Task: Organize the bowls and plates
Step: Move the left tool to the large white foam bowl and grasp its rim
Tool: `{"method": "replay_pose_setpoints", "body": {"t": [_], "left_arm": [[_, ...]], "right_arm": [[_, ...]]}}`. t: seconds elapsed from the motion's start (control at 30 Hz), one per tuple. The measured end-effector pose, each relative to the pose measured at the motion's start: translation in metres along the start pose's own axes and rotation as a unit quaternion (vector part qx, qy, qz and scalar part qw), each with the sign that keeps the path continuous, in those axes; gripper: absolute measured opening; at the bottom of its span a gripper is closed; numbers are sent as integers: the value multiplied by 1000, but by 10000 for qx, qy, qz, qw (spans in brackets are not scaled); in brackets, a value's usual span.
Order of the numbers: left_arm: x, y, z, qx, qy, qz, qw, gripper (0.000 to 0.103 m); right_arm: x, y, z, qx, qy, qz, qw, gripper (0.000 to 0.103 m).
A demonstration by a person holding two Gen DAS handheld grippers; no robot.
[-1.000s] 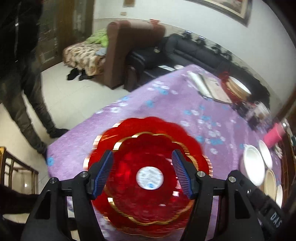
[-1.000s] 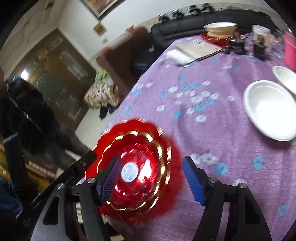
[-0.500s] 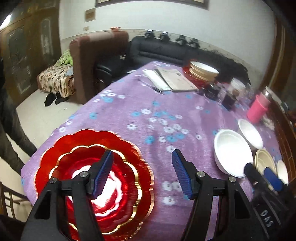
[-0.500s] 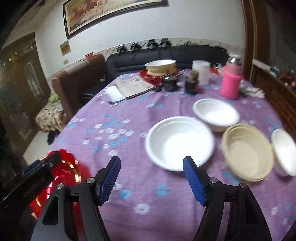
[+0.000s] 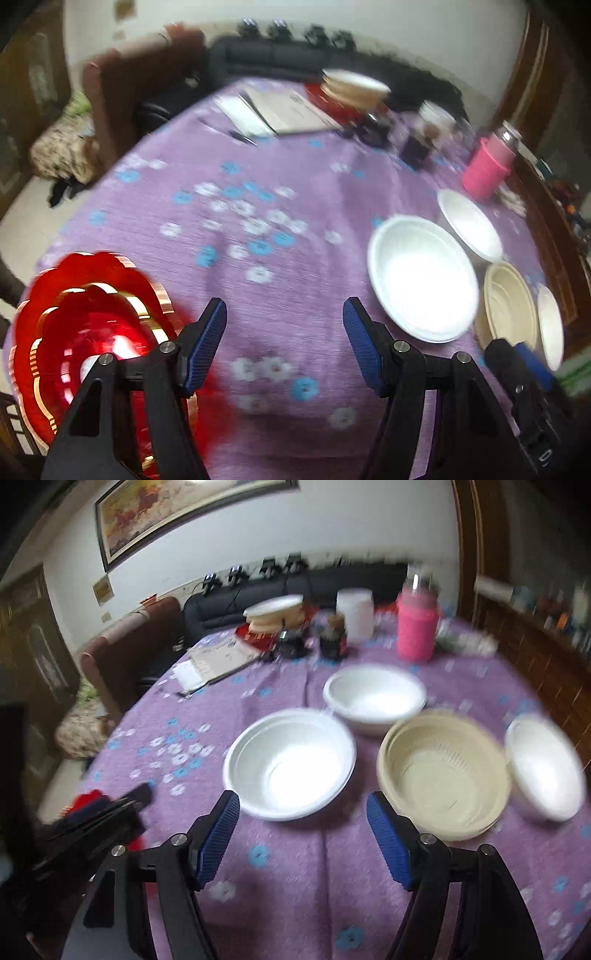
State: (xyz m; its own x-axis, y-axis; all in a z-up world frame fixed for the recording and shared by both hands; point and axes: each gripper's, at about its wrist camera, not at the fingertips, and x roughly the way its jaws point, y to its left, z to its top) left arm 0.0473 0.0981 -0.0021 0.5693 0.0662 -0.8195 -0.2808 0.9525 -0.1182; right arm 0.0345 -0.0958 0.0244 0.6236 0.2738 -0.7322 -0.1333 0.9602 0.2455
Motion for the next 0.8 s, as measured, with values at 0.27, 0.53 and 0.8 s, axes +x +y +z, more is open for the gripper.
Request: {"method": "replay_pose_setpoints", "body": {"t": [0.27,0.53,0.8], "left_arm": [[39,-36,17,-51,467,-397,9981,65],[62,-47,27,-207,516,-352,9978,64],[80,-52,24,-166,620,-220,9977,38]], "right_arm": [[31,-60,7,1449,879,1049,9799,74],[58,-74,17,1961,1087,1438,9639,73],[84,-74,21,2101,1151,1215,9632,43]]}}
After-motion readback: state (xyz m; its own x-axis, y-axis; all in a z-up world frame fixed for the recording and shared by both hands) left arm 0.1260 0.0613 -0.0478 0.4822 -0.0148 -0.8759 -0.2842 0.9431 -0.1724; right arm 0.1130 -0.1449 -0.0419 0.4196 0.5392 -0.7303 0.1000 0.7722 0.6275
